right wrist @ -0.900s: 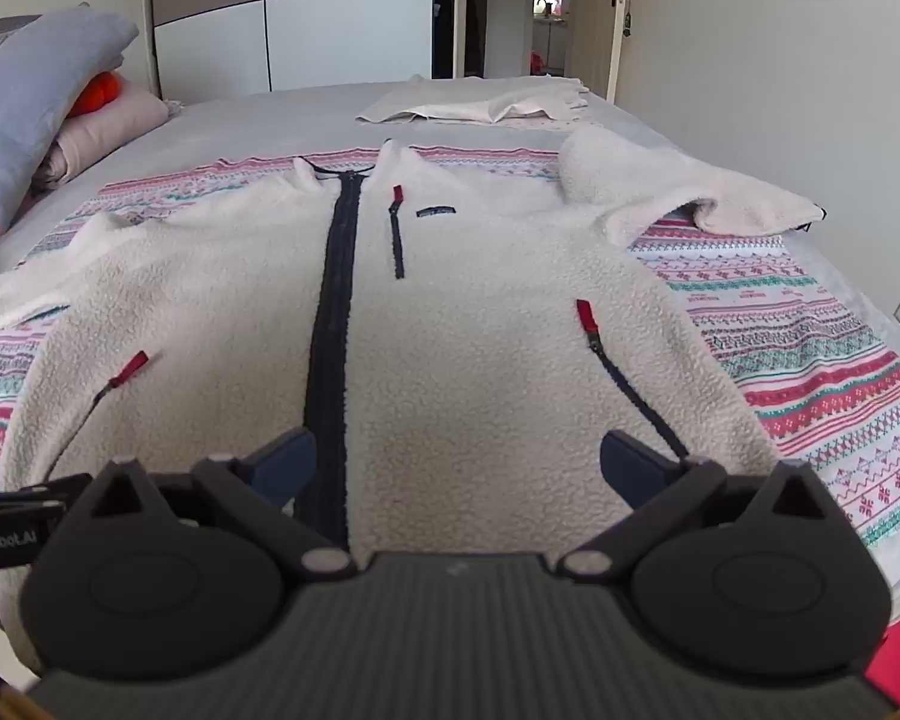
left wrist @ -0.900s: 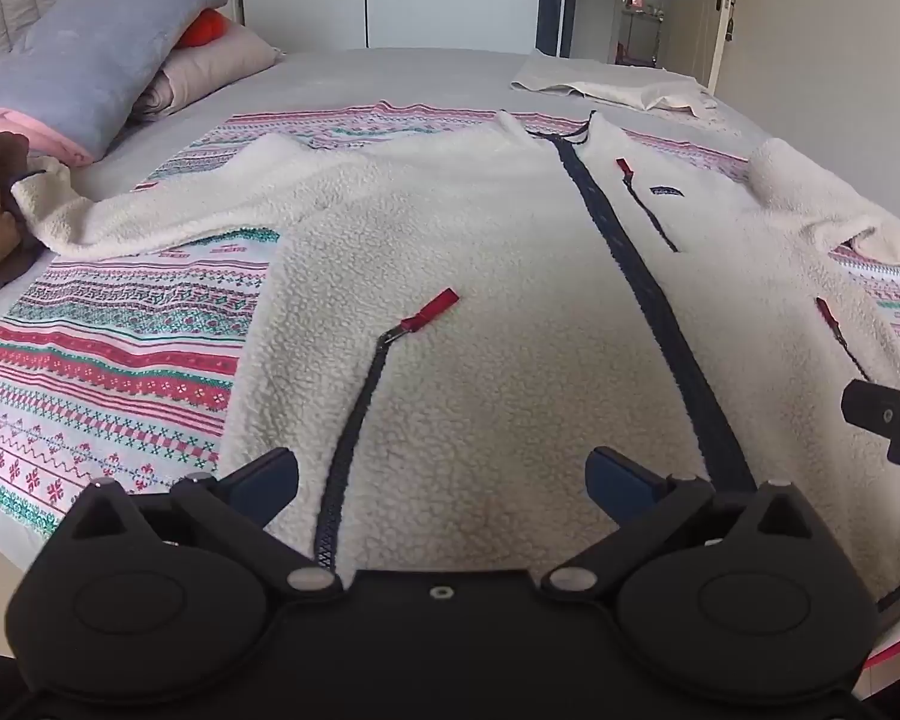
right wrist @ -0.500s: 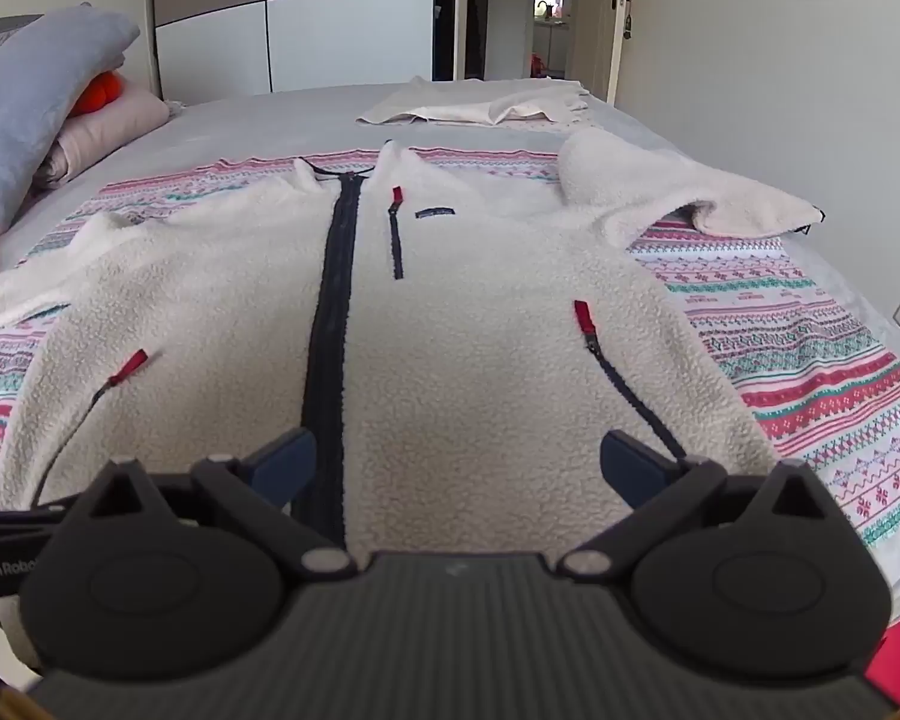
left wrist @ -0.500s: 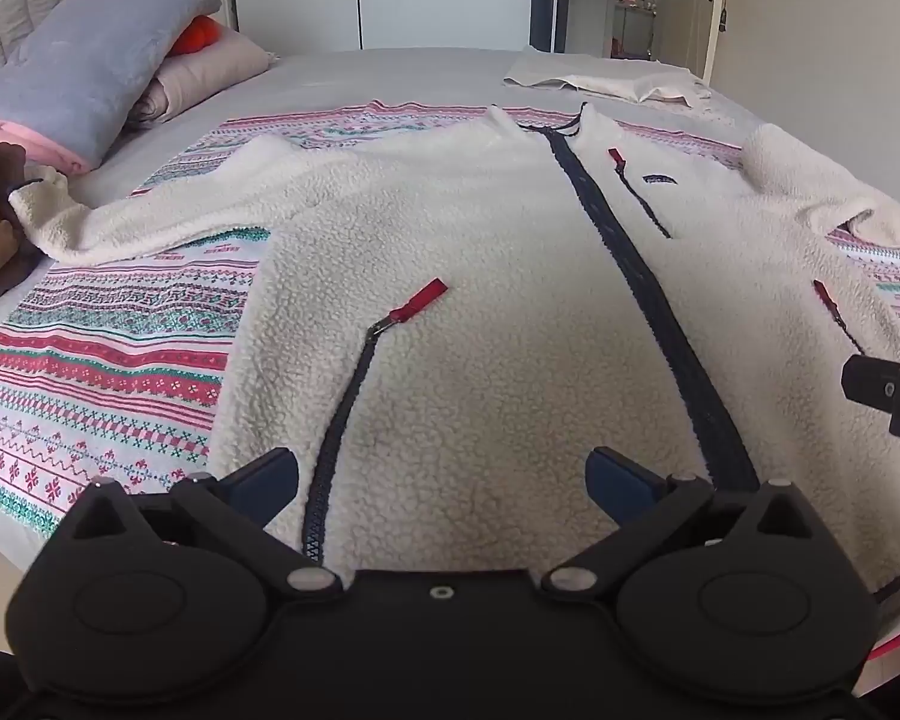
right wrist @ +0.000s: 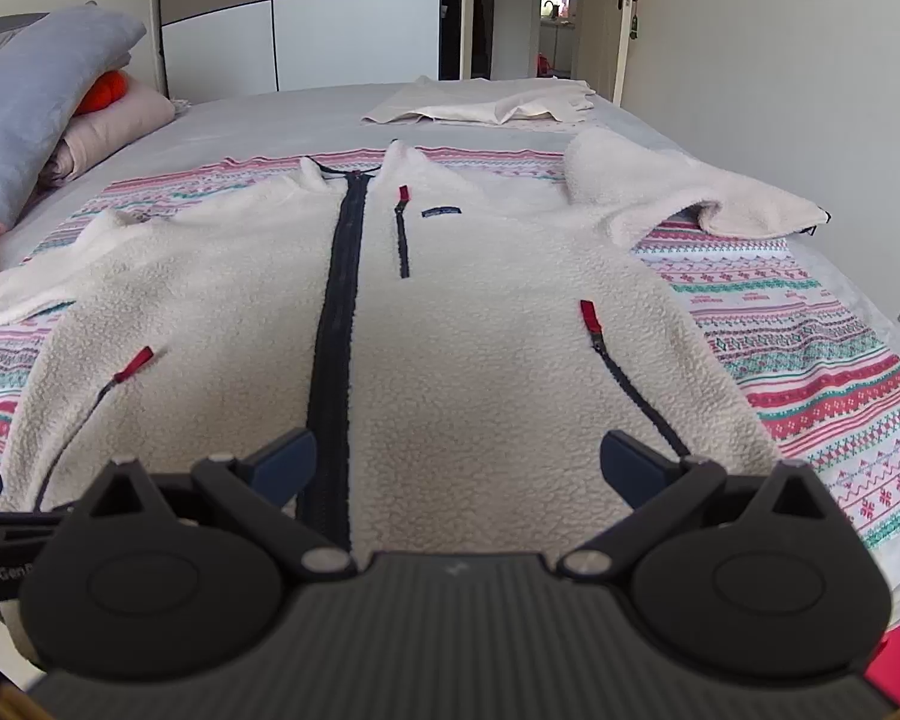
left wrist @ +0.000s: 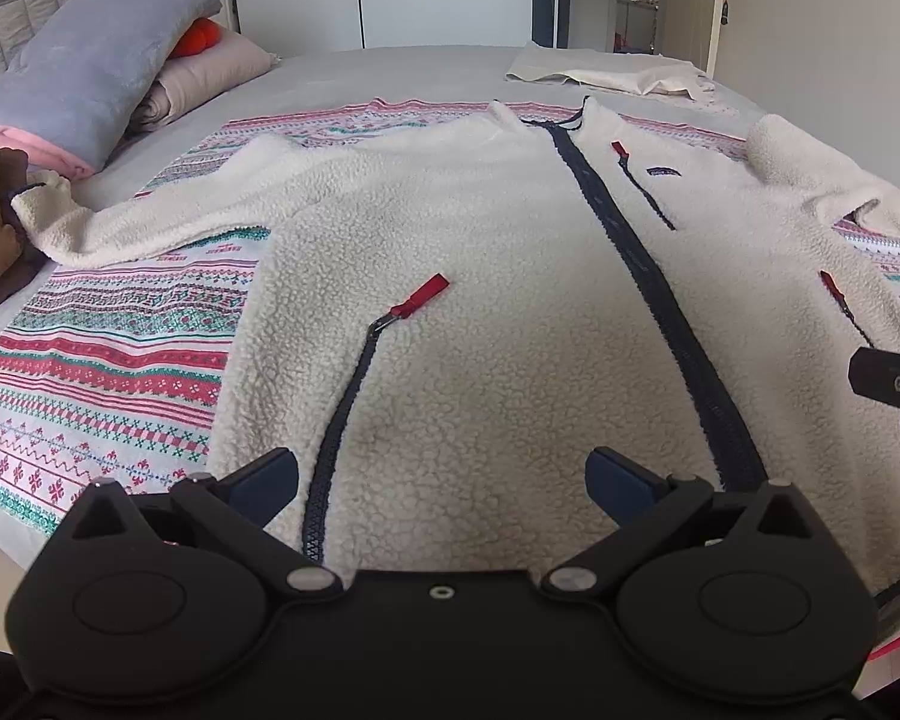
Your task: Fold large clothes
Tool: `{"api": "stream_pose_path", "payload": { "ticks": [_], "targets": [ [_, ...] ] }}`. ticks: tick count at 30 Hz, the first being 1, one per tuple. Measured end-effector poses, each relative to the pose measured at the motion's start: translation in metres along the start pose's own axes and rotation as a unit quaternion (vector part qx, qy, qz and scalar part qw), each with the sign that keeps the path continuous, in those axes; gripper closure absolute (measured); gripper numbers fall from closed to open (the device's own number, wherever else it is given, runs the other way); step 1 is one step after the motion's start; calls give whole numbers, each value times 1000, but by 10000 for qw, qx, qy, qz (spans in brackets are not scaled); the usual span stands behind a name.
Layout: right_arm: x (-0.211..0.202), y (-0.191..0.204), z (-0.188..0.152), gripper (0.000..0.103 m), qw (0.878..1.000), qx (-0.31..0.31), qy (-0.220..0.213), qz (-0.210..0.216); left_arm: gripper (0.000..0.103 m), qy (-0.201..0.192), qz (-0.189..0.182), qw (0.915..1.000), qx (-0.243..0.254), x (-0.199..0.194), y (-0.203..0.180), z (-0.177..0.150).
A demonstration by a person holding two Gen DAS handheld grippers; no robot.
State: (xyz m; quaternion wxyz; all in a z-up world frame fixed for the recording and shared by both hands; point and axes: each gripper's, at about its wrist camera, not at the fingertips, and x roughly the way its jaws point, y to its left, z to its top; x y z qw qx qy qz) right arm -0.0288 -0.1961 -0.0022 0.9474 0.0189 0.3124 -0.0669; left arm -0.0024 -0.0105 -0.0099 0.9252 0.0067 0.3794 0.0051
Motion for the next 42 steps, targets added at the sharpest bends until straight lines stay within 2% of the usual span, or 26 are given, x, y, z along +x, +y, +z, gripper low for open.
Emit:
{"api": "stream_pose_path", "payload": {
  "ticks": [42],
  "targets": [
    [6,5,-4,0,9999,-152,81,19,0,-26,67,10000,-34,-2,3,2]
  ]
}}
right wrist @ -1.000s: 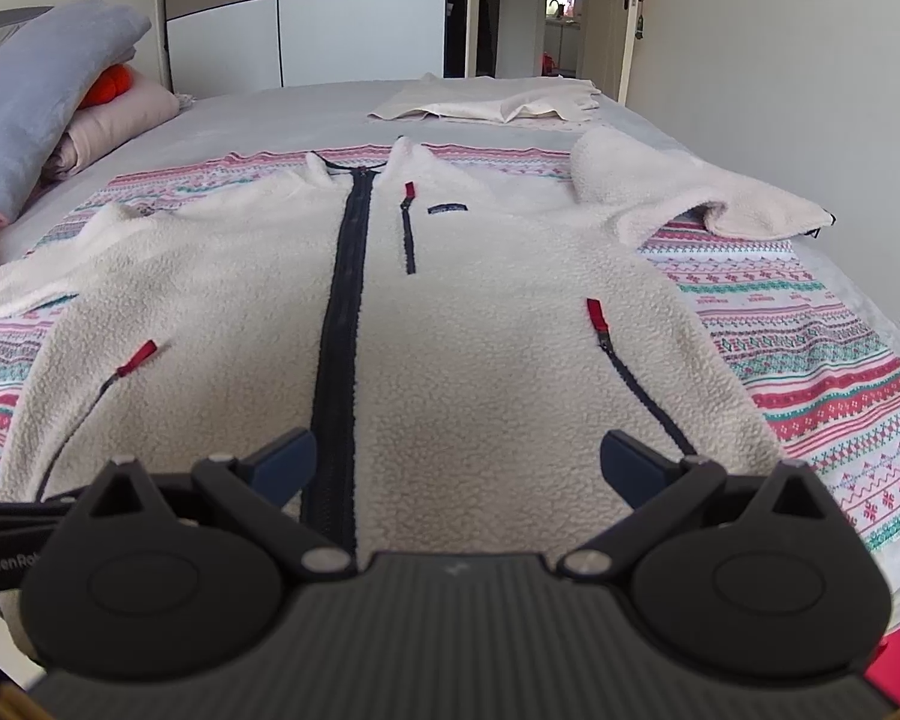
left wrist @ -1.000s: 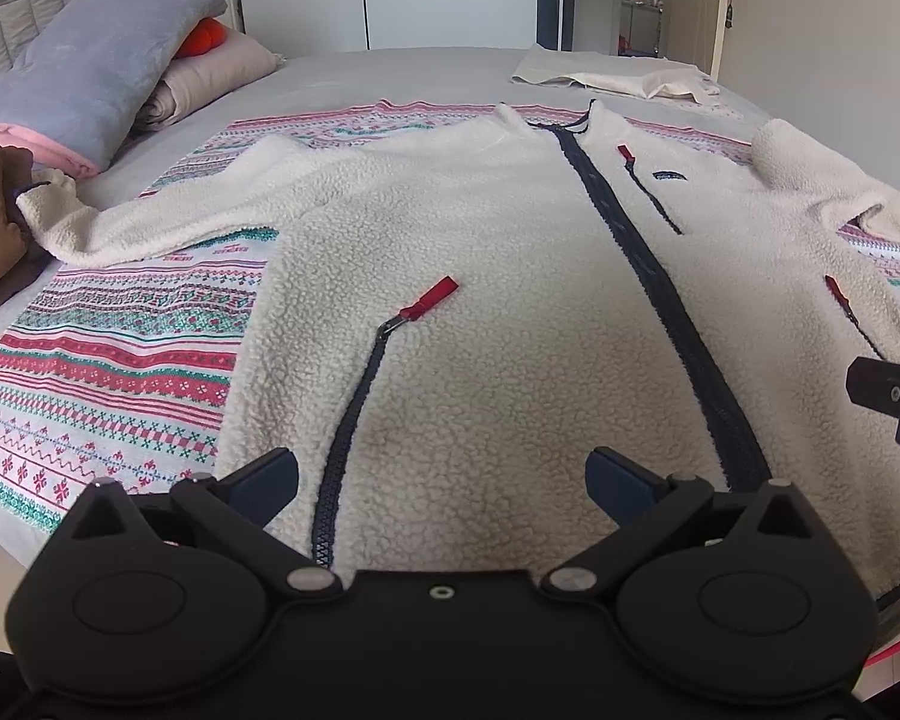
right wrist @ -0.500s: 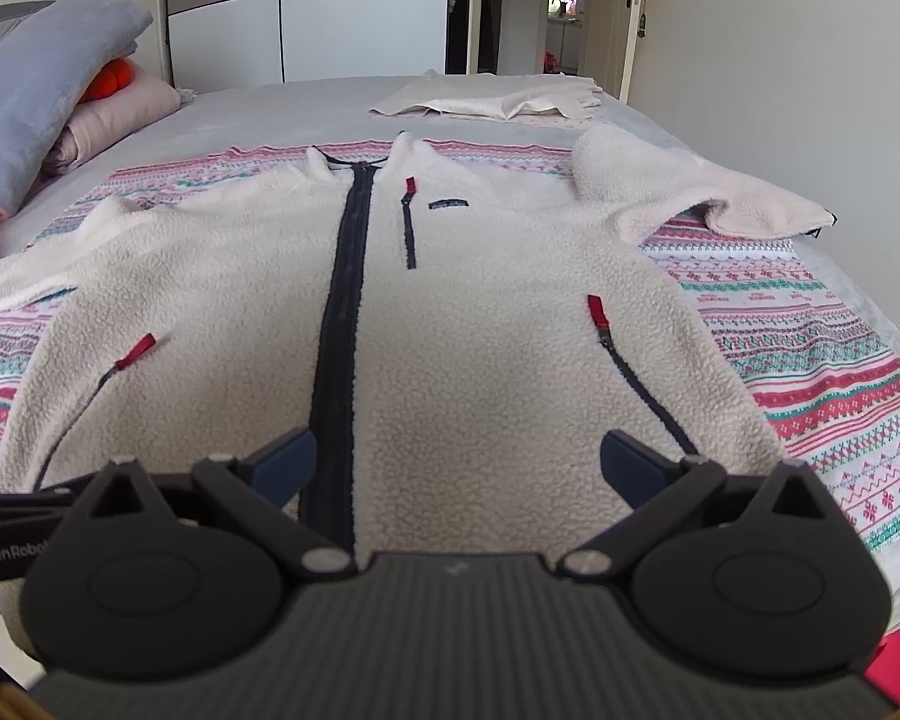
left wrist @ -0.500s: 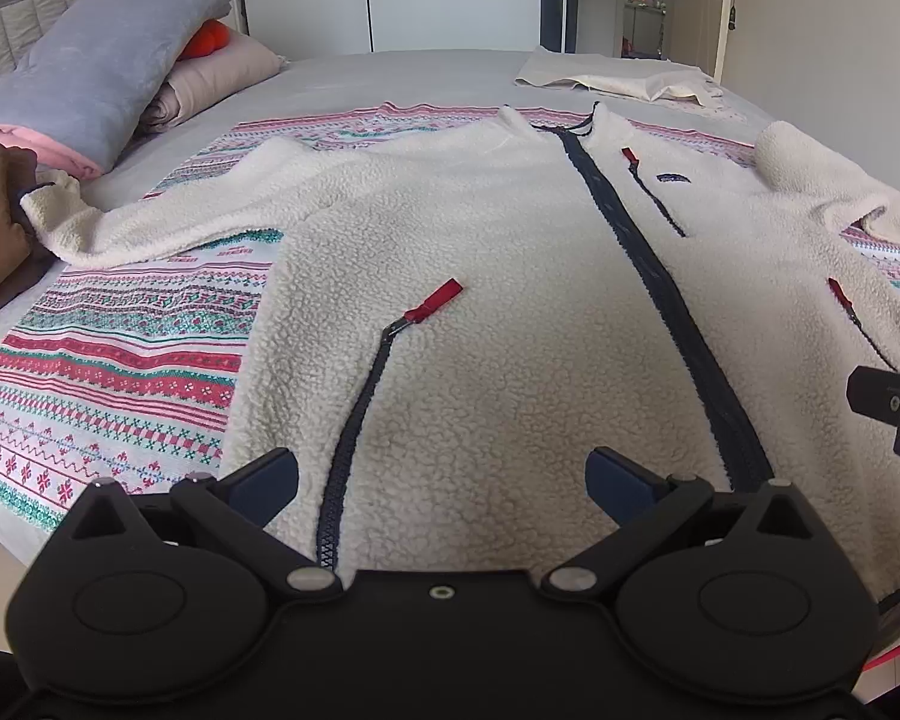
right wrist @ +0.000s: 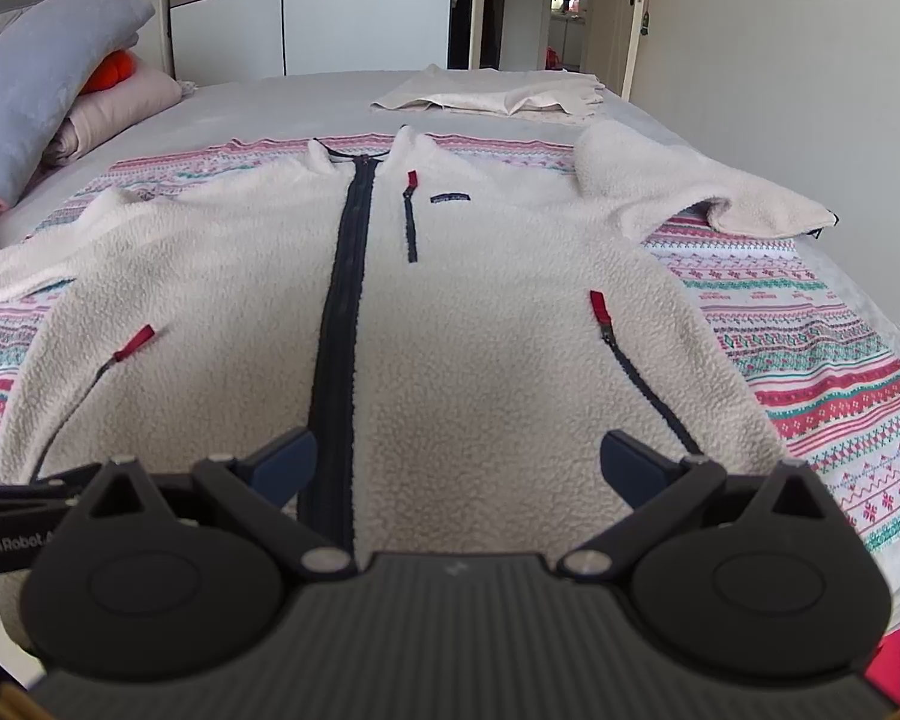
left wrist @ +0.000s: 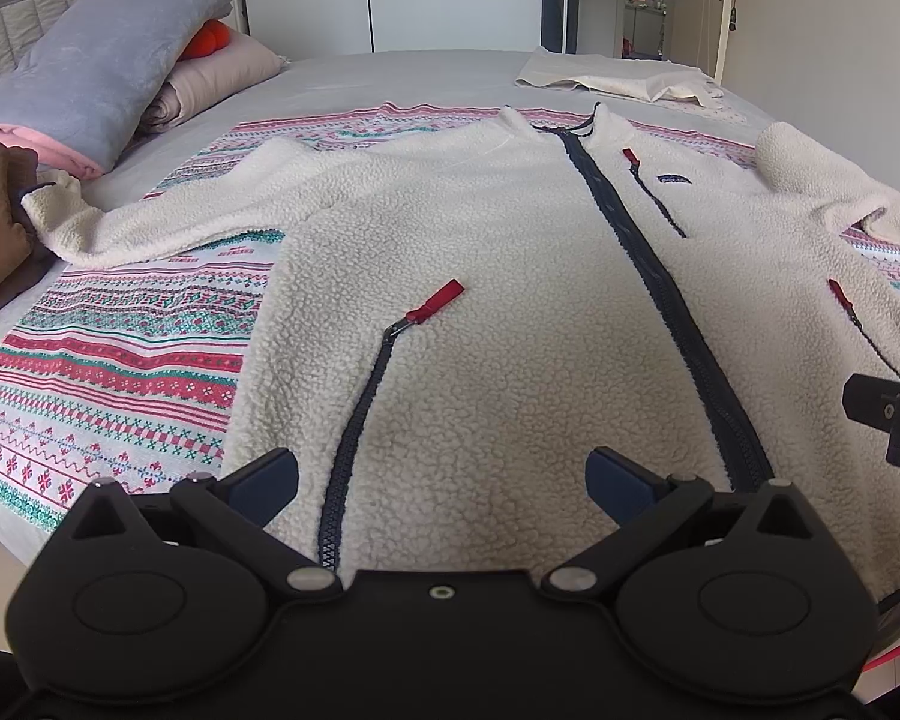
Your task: Fold large clothes
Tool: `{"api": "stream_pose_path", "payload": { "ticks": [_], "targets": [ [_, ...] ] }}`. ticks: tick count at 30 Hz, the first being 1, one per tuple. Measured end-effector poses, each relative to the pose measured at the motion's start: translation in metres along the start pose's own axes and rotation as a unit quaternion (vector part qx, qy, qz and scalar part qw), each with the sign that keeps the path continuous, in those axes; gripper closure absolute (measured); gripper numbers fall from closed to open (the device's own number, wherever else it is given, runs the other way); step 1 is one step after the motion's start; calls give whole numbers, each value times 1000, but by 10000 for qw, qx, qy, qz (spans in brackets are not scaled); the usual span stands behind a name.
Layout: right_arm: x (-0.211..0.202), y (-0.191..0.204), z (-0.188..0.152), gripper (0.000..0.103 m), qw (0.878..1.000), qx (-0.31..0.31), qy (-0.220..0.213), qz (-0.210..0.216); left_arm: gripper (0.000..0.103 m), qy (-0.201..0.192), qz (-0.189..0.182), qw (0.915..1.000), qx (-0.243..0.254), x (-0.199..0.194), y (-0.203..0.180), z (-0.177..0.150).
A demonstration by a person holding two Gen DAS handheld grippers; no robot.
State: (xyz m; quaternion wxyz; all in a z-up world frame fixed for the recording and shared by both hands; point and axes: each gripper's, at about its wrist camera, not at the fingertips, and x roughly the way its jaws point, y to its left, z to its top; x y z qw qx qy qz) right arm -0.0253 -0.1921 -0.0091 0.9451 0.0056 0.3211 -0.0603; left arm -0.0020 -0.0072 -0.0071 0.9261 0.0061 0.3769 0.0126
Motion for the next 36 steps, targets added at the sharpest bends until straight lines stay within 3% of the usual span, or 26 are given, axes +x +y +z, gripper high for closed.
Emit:
{"api": "stream_pose_path", "payload": {
  "ticks": [29,33,36],
  "targets": [
    [1,-4,-3,0,9998,-38,-55,-209,0,26,239,9997,-8,7,5,-2],
    [2,-11,-3,0,9998,-10,-81,-205,0,-438,528,9976,134,1,9,-5],
    [-1,-29,2,0,9997,145,-173,16,0,-486,395,9978,232,0,25,2]
  ]
}}
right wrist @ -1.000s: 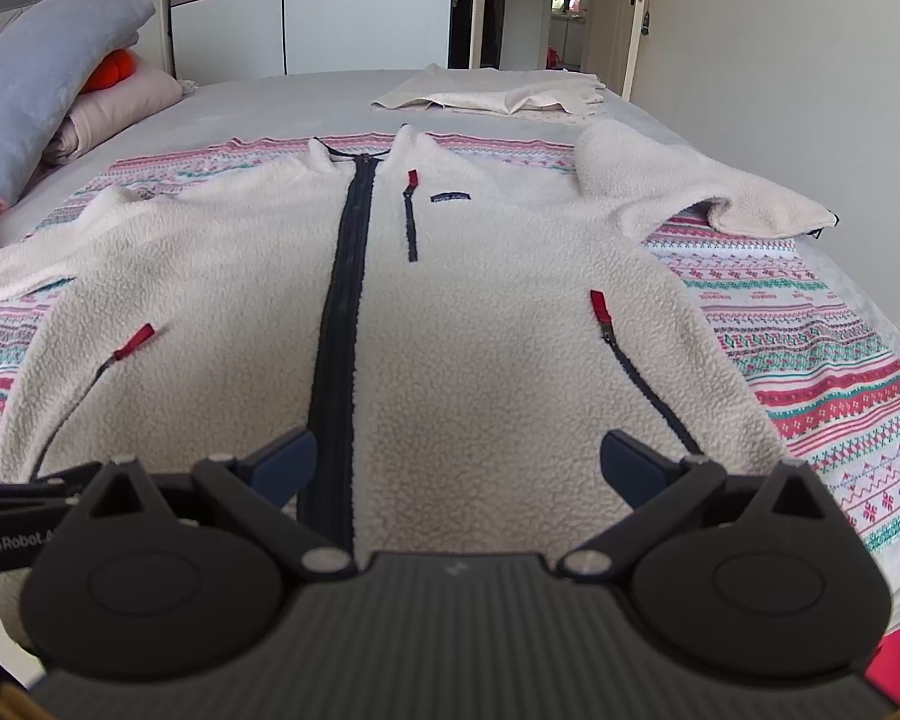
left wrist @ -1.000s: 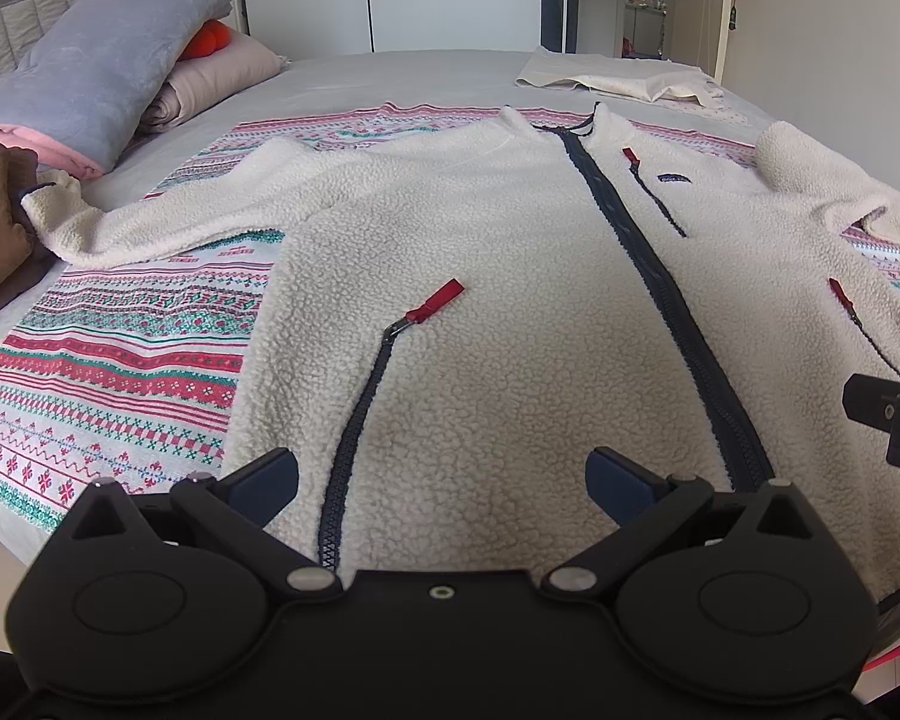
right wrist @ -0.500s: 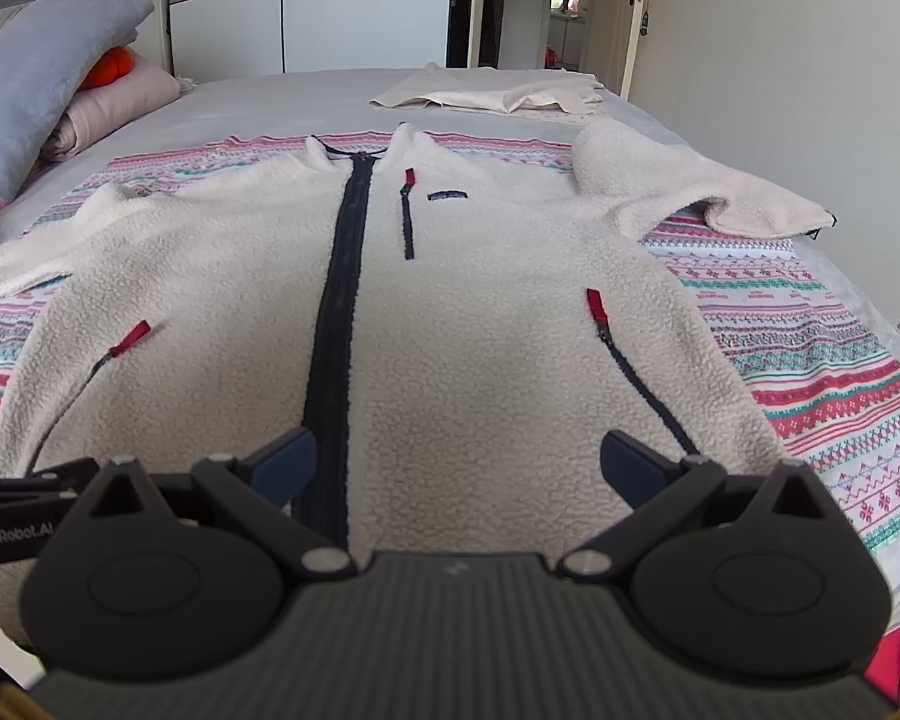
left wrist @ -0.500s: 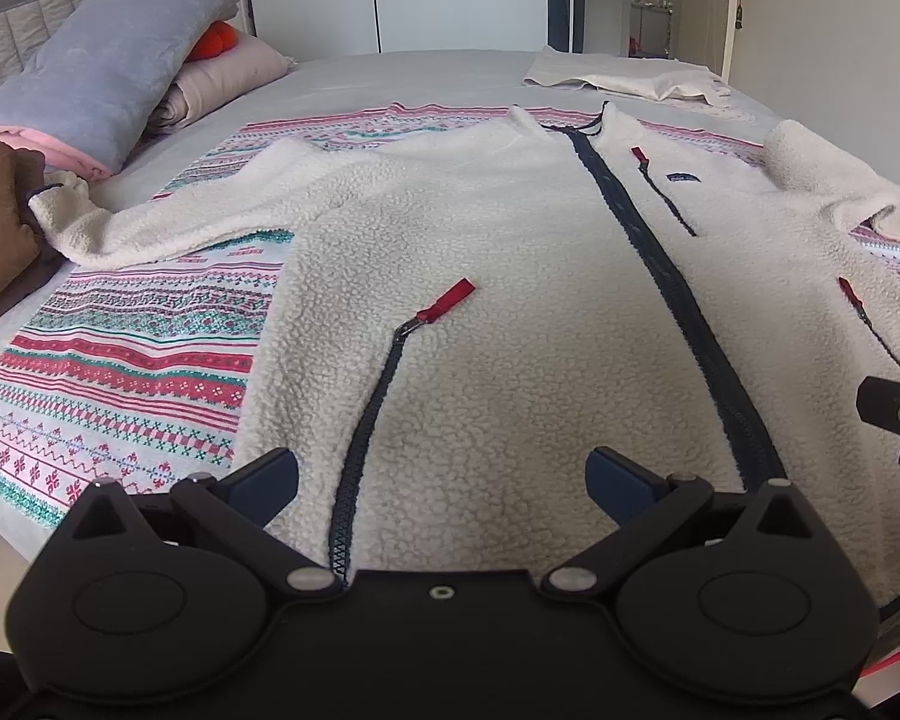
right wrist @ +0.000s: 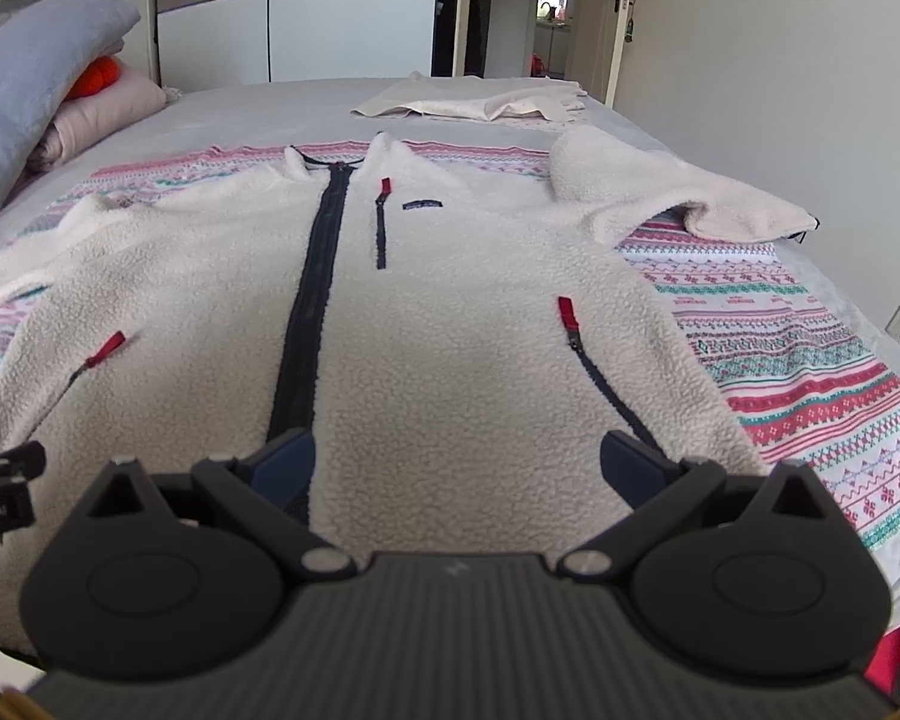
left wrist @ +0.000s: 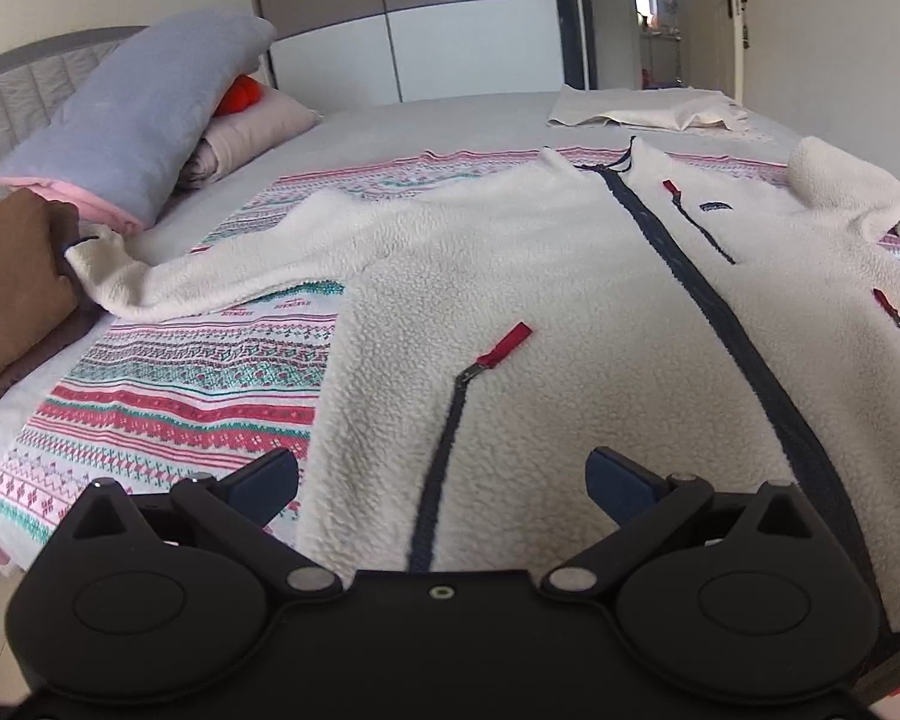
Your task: Fold large clothes
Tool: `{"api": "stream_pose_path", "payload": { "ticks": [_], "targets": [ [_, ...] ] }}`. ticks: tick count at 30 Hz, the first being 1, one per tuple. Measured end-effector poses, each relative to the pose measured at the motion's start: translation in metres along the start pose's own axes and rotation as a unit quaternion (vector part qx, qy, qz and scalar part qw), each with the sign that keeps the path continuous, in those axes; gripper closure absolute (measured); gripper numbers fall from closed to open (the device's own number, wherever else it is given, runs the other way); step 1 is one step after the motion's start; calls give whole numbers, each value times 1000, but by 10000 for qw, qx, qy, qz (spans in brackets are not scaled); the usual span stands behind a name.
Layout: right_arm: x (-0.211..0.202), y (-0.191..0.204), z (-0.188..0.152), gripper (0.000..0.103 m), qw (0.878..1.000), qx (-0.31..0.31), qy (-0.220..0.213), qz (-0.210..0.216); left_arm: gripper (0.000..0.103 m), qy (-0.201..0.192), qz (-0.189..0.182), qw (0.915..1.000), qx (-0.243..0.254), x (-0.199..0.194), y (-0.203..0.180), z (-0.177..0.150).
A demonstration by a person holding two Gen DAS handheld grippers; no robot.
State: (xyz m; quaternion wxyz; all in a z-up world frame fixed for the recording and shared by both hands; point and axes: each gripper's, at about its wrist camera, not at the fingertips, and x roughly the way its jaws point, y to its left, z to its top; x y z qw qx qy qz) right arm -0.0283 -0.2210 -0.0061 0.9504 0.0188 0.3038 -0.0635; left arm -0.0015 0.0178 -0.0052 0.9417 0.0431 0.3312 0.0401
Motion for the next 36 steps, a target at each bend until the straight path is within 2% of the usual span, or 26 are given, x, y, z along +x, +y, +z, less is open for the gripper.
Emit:
{"api": "stream_pose_path", "payload": {
  "ticks": [3,7,9,12,15,18,19,21,22,23,24,25,26,28,29,31,33,36],
  "targets": [
    [-2,-23,10,0,9998,132,37,151,0,204,-228,9992,-271,9,30,10],
    [2,-51,25,0,9993,170,257,226,0,701,-252,9972,-98,32,63,23],
    [6,-66,35,0,9984,211,403,335,0,954,-401,9937,-436,46,85,26],
    [20,-99,49,0,9943,626,612,615,0,1432,-869,9807,-1012,71,113,27],
    [43,-133,53,0,9864,1150,805,859,2,1707,-1274,9660,-1464,95,129,25],
    [71,-170,45,0,9721,1868,1032,978,2,1912,-1620,9500,-1861,116,133,21],
    [79,-181,39,0,9663,2091,1102,1016,5,1901,-1685,9475,-1942,120,133,21],
    [94,-200,27,1,9545,2425,1271,1179,15,1801,-1774,9497,-1847,121,129,25],
    [101,-207,21,4,9475,2585,1365,1295,31,1728,-1861,9508,-1774,120,126,27],
    [106,-213,14,8,9399,2753,1464,1390,50,1717,-2038,9484,-1719,119,122,28],
    [110,-218,8,19,9319,2912,1562,1497,60,1770,-2286,9416,-1725,118,118,28],
    [113,-221,2,37,9249,3029,1639,1611,71,1824,-2447,9363,-1736,117,114,27],
    [116,-223,-3,46,9185,3126,1691,1732,86,1777,-2430,9398,-1616,113,107,28],
    [114,-226,-9,79,9122,3196,1687,1931,91,1549,-2230,9537,-1295,100,97,33],
    [110,-226,-10,87,9123,3179,1630,2001,92,1411,-2158,9579,-1265,91,96,37],
    [97,-228,-8,91,9160,3117,1406,2098,92,1072,-2083,9636,-1291,71,99,48],
    [82,-225,-3,92,9181,3027,1210,2252,92,744,-2100,9646,-1413,52,111,63],
    [58,-213,10,92,9250,2730,981,2456,92,402,-1974,9713,-1266,40,115,83]
  ]
}}
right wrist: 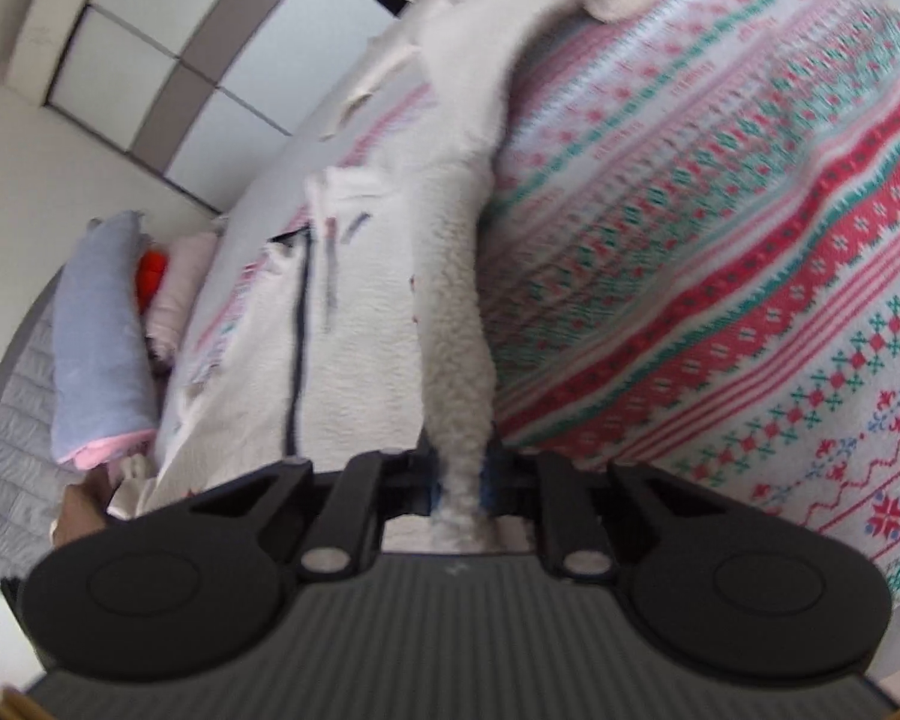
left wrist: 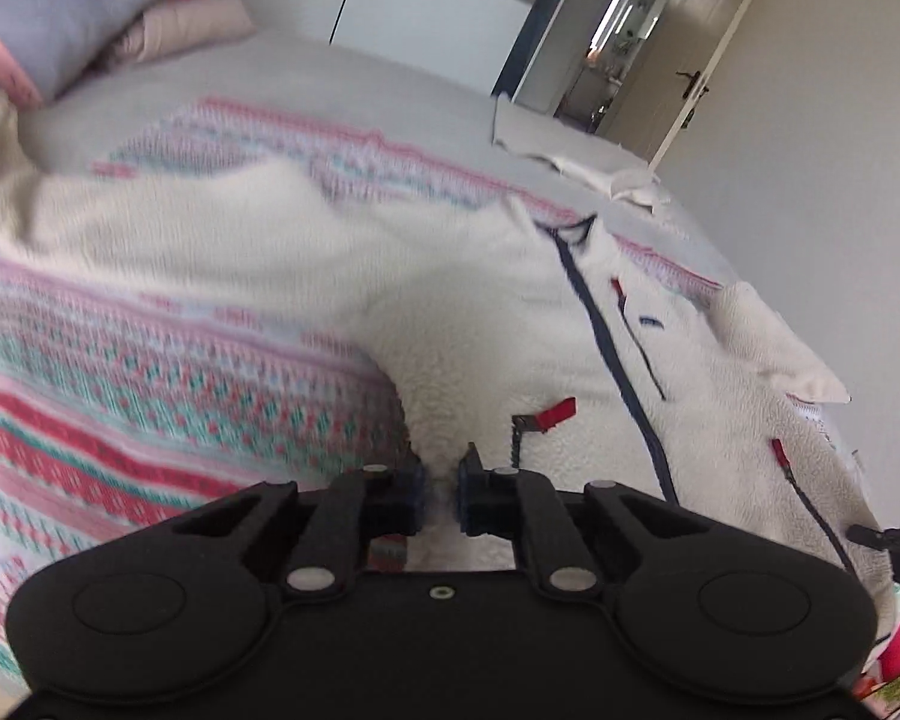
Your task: Fold large clothes
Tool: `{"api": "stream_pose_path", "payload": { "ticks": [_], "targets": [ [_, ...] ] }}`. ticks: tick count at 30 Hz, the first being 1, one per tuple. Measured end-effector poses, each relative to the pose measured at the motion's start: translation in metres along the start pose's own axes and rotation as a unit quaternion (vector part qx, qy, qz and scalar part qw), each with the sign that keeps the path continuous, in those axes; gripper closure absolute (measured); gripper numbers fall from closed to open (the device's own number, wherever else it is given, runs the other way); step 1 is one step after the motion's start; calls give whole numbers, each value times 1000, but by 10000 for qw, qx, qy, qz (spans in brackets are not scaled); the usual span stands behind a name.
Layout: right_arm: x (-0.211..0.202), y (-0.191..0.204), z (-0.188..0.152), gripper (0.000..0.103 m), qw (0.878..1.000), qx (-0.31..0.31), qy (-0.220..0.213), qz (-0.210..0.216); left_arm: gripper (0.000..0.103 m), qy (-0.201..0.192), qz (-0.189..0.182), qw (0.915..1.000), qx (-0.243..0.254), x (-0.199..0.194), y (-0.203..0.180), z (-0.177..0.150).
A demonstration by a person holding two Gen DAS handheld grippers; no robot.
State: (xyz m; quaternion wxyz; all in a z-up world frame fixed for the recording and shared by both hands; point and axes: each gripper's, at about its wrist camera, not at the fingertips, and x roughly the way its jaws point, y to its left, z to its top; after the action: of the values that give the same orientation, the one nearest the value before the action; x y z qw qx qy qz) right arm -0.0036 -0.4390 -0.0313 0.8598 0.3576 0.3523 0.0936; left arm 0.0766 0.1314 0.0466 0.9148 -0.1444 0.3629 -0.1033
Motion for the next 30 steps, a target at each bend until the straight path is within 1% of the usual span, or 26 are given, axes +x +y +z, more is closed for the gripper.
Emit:
{"api": "stream_pose_path", "payload": {
  "ticks": [3,5,6,7,8,9,10,11,12,13,14,15,16,17,18,19,20,21,22,24,26,28,30],
  "targets": [
    [-3,22,-8,92,9993,-345,103,-30,92,-231,355,9989,219,-4,-1,16],
    [-1,26,-13,92,9987,-442,237,-116,92,-208,678,9972,231,6,8,21],
    [2,26,-16,92,9979,-506,331,-251,92,-103,865,9957,306,14,12,19],
    [8,24,-20,92,9960,-595,445,-503,91,154,1045,9934,455,29,15,15],
    [17,22,-25,92,9925,-693,609,-800,87,514,1175,9896,650,45,19,9],
    [28,19,-29,89,9872,-781,835,-1112,86,876,1246,9852,784,60,24,1],
    [38,17,-32,87,9808,-885,1024,-1402,84,1159,1264,9822,768,69,33,-9],
    [43,16,-35,87,9780,-961,1069,-1510,79,1294,1249,9809,739,75,39,-15],
    [42,18,-34,86,9770,-992,1069,-1554,75,1317,1261,9804,739,75,44,-20],
    [39,23,-32,73,9760,-1017,1024,-1633,61,1270,1270,9811,715,72,49,-19],
    [34,28,-30,60,9743,-1066,919,-1760,40,1168,1305,9824,653,67,54,-15],
    [30,35,-28,37,9716,-1186,759,-1902,32,983,1318,9847,572,59,59,-9],
    [25,45,-26,33,9676,-1408,567,-2020,20,773,1294,9872,512,52,64,-3],
    [22,55,-23,33,9641,-1575,452,-2091,14,540,1257,9895,456,41,67,5],
    [20,63,-20,32,9625,-1666,361,-2111,12,384,1269,9904,393,36,73,14],
    [18,71,-16,28,9632,-1697,288,-2064,9,278,1311,9905,307,33,79,21],
    [19,78,-11,25,9654,-1717,210,-1951,9,161,1383,9901,186,33,86,32],
    [22,86,-6,19,9677,-1737,155,-1819,9,61,1466,9891,94,36,93,41],
    [28,90,-1,16,9698,-1756,112,-1688,9,-27,1537,9881,62,39,98,49],
    [42,103,9,15,9720,-1784,44,-1527,9,-237,1692,9851,204,51,106,68],
    [59,114,18,14,9718,-1827,67,-1491,9,-349,1796,9820,481,66,107,85],
    [79,123,29,14,9703,-1900,163,-1486,9,-420,1732,9812,739,84,107,100],
    [98,130,41,14,9682,-1980,290,-1502,9,-354,1508,9842,853,106,109,118]
  ]
}}
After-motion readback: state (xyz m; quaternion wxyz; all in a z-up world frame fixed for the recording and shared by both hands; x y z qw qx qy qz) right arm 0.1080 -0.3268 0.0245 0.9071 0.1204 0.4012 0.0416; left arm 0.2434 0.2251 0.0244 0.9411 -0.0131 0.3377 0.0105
